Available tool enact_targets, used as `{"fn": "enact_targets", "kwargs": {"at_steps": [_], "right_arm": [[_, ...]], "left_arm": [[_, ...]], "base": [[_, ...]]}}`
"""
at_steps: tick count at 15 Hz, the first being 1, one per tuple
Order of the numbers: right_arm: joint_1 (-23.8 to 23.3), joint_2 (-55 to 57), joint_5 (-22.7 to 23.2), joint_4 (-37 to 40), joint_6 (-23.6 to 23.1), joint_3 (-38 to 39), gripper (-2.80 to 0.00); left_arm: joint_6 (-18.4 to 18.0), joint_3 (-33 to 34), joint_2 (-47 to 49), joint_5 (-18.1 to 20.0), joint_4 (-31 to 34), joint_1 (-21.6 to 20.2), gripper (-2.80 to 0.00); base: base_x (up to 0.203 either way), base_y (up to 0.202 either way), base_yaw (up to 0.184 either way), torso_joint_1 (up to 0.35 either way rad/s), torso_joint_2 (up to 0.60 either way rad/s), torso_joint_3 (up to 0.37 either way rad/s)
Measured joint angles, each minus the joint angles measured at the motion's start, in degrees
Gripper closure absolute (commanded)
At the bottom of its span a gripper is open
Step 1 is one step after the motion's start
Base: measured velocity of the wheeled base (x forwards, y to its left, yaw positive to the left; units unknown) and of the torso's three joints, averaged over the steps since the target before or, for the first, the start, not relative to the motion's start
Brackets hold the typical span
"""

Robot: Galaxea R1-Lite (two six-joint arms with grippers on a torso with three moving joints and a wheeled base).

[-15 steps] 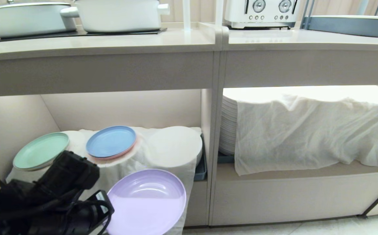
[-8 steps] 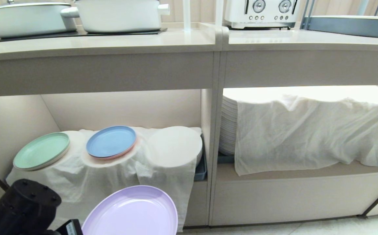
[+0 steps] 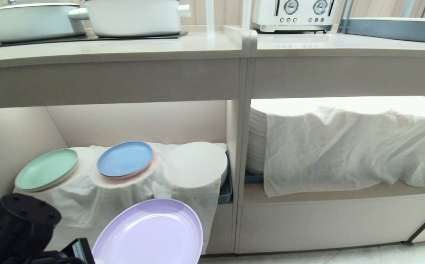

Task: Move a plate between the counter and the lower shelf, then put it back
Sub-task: Put the plate

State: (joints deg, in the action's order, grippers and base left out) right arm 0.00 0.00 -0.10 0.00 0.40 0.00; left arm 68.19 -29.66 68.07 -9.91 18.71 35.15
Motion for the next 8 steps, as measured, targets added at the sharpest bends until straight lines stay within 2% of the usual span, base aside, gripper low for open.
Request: {"fn": "enact_targets", "kwargs": {"at_steps": [8], "right_arm": [[0.0,0.0,0.0,0.0,0.0,0.0,0.00]], "left_arm": [[0.2,-1.3,1.1,0.0,-0.3,-0.4,0.00]], "base": [[0.000,0.000,0.000,0.000,0.00,0.000]]}}
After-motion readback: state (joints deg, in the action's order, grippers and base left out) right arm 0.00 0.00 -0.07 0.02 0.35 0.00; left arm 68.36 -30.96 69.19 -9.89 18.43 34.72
